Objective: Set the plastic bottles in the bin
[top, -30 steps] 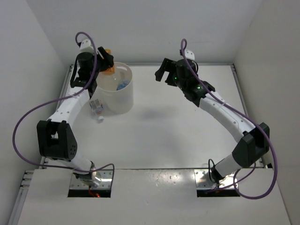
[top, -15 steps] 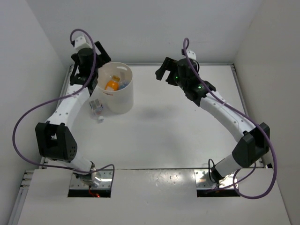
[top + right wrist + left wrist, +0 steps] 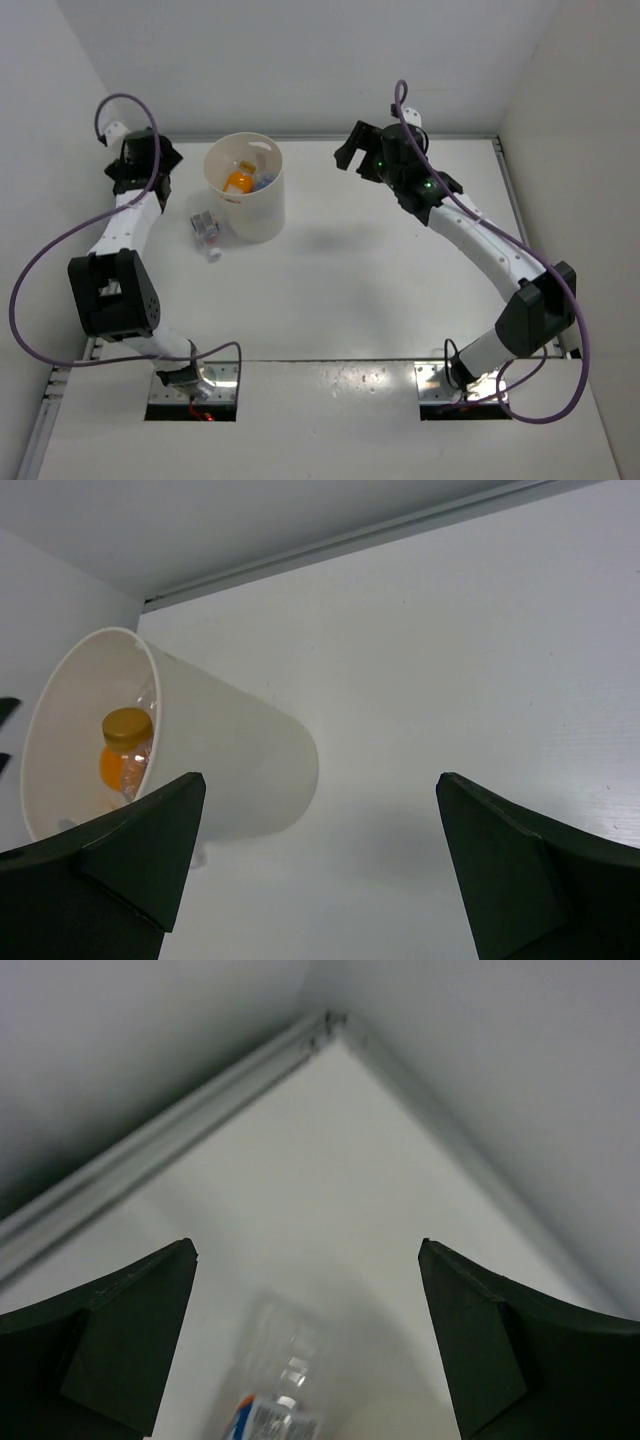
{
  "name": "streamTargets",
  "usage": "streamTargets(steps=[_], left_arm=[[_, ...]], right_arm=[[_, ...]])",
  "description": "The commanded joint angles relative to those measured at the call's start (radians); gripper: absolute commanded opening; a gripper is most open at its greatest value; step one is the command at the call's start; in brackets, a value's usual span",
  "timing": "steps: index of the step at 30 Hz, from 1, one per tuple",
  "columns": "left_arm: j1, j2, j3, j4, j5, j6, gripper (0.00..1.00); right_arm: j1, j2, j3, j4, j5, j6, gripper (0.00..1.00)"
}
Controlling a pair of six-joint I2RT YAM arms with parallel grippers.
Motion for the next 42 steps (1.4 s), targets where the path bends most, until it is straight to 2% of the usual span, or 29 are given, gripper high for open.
streamTargets(steps=[1,5,8,13,31,37,42], left_arm=[[-0.015,-0.014,-0.092,0.015,0.136,0.055,1.0],[-0.015,0.006,-0.193,0.058,0.247,0.118,1.0],[-0.004,0.006,-0.243,0.09,0.268,0.106,1.0],[-0.004,0.06,-0.264,0.104,0.365,0.175,1.0],[-0.004,0.139,-0.356,0.136,0.423,0.264,1.0],[-0.014,0.159,-0.366,0.167,0.459,0.253,0.89],[-0.015,0.159,-0.366,0.156,0.45,0.253,0.76]], right_arm=[[-0.01,-0.026,-0.017,0.015,0.004,0.014,1.0],[-0.019,-0.015,-0.017,0.015,-0.017,0.014,1.0],[-0.028,-0.004,-0.017,-0.007,-0.028,0.014,1.0],[-0.028,0.005,-0.017,-0.018,-0.037,0.014,1.0],[-0.067,0.085,0.022,-0.07,-0.121,0.014,1.0],[-0.086,0.103,0.022,-0.07,-0.149,0.023,1.0],[-0.096,0.134,0.031,-0.079,-0.184,0.033,1.0]])
